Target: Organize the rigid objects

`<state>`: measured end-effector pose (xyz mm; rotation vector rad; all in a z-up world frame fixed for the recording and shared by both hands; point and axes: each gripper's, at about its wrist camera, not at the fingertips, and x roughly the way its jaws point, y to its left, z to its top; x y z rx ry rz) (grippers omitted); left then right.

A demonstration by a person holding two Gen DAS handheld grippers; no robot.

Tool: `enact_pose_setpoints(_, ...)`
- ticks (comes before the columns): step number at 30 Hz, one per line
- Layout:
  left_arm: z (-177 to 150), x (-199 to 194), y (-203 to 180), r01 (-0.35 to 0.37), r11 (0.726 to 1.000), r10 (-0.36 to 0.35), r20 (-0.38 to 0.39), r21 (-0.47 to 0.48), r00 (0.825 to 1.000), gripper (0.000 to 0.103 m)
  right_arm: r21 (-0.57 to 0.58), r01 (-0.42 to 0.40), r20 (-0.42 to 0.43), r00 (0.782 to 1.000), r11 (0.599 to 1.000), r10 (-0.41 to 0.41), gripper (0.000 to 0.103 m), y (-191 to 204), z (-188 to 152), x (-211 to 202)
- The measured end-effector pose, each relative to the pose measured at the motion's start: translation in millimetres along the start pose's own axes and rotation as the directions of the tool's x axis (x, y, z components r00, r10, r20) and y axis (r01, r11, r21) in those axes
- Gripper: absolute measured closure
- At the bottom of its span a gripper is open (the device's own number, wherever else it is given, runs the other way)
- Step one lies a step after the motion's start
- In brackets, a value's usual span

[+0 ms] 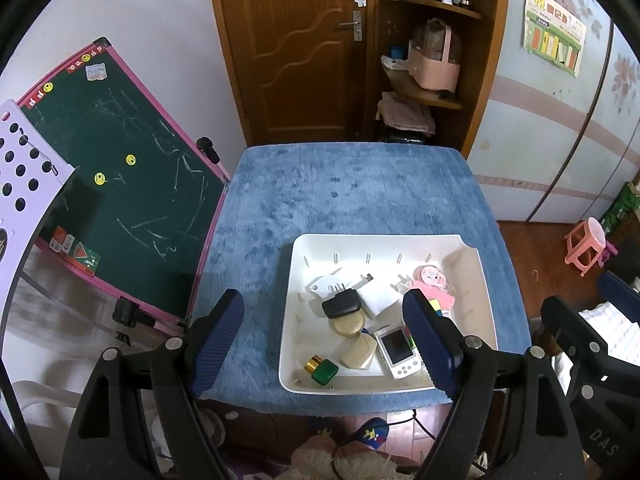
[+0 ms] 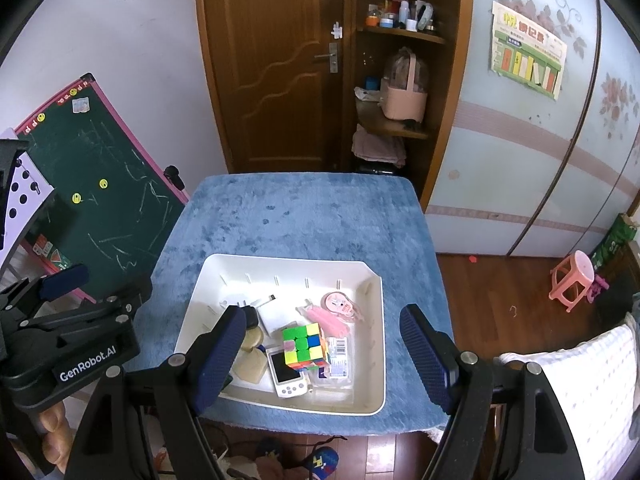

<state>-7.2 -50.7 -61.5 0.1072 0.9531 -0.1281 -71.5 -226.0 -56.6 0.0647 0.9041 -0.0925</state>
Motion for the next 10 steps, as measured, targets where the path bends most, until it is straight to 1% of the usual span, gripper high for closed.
enact_pose_setpoints(10,-2.7,-2.1,-2.6,-0.002,1.000,0.002,-0.003,-0.001,1.000,0.019,0.004,-0.002,0.005,1.000,1.000,0.002,0.023,-1.5,-1.1,0.6)
